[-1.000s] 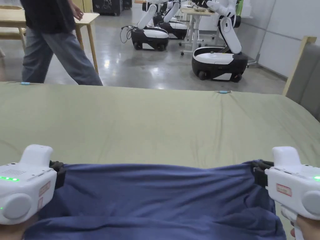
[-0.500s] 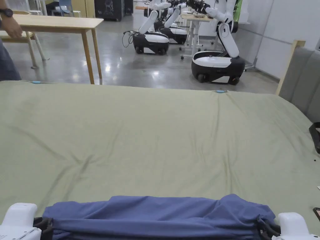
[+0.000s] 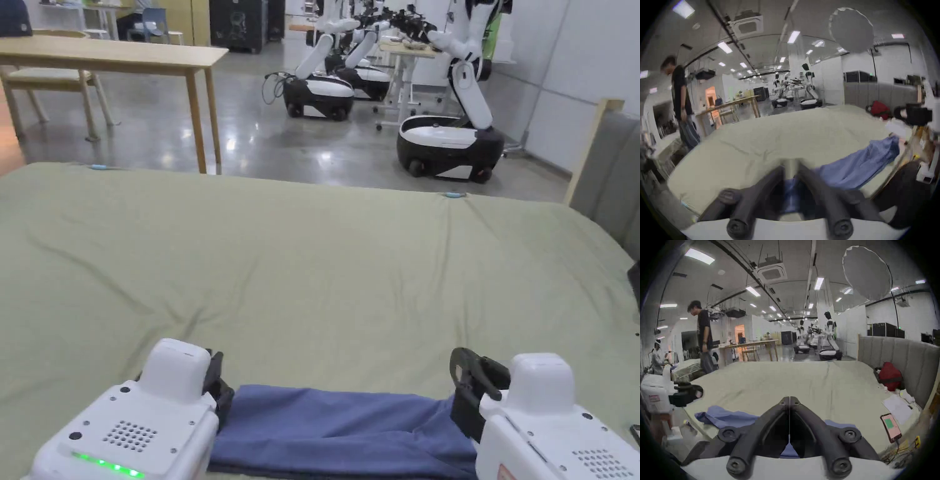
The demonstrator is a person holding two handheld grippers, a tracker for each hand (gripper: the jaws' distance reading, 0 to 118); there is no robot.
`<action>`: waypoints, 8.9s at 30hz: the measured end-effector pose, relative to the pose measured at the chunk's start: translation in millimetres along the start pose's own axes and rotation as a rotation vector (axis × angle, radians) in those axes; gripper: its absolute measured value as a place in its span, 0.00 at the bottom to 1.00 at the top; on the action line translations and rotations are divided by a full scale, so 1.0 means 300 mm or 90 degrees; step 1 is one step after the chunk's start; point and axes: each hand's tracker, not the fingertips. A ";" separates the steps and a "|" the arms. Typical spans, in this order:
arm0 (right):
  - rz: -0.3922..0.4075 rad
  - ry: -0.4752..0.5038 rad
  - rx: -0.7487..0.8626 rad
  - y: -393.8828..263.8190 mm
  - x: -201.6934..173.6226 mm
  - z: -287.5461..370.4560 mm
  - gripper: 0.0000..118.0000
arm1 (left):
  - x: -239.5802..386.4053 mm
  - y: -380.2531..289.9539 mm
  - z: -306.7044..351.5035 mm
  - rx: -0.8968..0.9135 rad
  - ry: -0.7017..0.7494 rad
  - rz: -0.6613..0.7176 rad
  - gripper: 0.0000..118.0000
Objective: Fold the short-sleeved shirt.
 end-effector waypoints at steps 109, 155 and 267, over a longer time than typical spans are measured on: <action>-0.055 0.123 -0.101 -0.141 0.045 -0.124 0.01 | 0.000 -0.162 -0.331 -0.221 -0.274 0.438 0.76; -0.005 0.086 -0.113 -0.112 0.033 -0.091 0.01 | 0.295 0.009 -0.357 -0.113 -0.193 -0.019 0.11; 0.016 0.027 0.019 0.441 0.049 -0.288 0.01 | -0.382 0.417 -0.085 0.139 0.102 0.096 0.00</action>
